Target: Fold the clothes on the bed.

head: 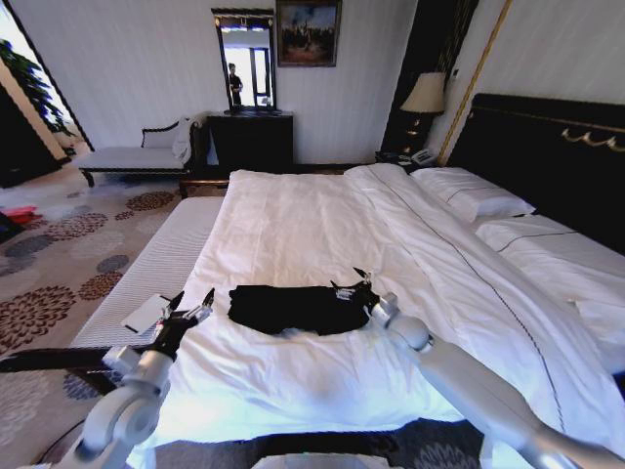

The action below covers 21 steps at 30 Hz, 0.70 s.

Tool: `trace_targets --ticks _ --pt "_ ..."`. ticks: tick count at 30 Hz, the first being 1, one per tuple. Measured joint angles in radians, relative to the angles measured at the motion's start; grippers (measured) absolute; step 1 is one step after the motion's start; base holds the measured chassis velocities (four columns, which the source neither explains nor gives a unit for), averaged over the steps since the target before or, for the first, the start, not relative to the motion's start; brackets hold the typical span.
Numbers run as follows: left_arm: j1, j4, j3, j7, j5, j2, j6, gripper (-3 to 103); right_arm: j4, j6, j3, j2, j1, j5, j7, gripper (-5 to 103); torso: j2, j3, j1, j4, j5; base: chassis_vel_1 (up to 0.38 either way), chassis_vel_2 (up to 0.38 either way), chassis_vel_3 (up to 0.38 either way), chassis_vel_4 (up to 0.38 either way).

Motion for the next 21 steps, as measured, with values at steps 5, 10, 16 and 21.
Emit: trace_targets --ticks 5,10,16,21 --pt "0.08 -0.008 -0.01 0.031 0.049 -0.026 -0.037 100 -0.116 0.009 -0.085 0.07 0.099 -0.004 -0.013 100 0.0 0.0 0.0 -0.0003 -0.0002 0.0 0.0 0.0 0.0" --pt "0.103 -0.031 0.007 0.037 0.066 -0.034 -0.046 100 -0.229 0.036 -0.152 0.135 0.169 -0.029 -0.03 100 0.0 0.0 0.0 -0.0005 -0.0002 0.0 0.0 0.0 0.0" --pt "0.098 -0.057 0.033 0.031 0.067 -0.033 -0.044 100 -0.362 0.074 -0.231 0.253 0.229 -0.07 -0.051 100 0.0 0.0 0.0 -0.0005 0.0 0.0 0.0 0.0 0.0" --pt "0.101 -0.058 0.021 0.029 0.059 -0.031 -0.043 100 -0.414 0.085 -0.265 0.329 0.251 -0.087 -0.057 100 0.0 0.0 0.0 -0.0001 -0.0002 0.0 0.0 0.0 0.0"
